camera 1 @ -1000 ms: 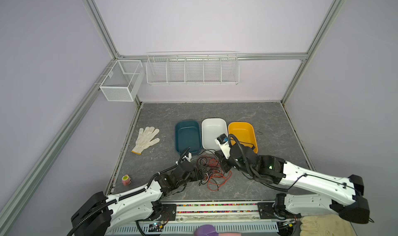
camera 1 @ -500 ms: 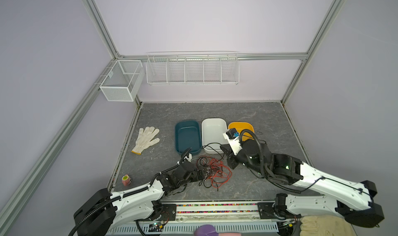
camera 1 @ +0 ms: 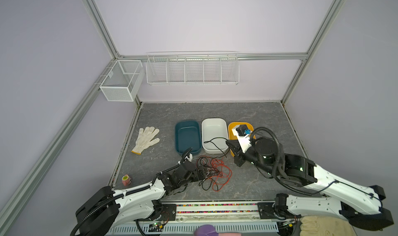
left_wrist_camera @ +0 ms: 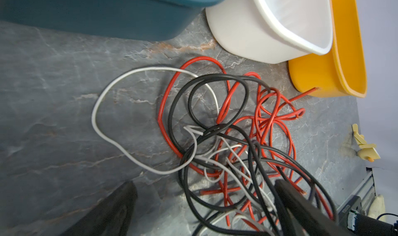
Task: Untangle the cables
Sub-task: 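Lift the black wire with the right gripper and carry it over the white tub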
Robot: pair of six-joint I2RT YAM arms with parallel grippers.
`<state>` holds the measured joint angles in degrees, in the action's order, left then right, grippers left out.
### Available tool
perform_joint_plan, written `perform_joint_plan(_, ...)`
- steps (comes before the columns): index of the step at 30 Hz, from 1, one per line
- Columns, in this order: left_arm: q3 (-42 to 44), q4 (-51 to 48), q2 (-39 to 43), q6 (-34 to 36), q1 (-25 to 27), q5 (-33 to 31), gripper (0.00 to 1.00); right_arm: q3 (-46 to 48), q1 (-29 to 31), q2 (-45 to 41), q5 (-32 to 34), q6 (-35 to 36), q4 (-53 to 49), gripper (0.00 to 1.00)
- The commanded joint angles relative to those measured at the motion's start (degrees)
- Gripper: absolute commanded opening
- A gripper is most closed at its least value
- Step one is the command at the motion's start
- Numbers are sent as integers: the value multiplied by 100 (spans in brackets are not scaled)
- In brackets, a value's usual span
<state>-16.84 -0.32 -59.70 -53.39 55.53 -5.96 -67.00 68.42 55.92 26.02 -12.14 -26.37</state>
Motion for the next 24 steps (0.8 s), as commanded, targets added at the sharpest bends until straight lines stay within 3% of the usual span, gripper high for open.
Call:
perform_joint_plan(1,2,-64,102,-15,28,-107,99,-283,35,-177,259,274,120,7)
perform_joint_plan(14,20,-53,33,-1,28,-102,99,-704,27,-360,386,482,106,7)
perform_joint_plan(20,-319,-896,840,349,28,-650,100,-718,-129,-411,676,595,35,7)
perform_joint_plan(24,-749,-1720,1455,852,-23,-1100,100,-813,-518,-297,420,441,-184,7)
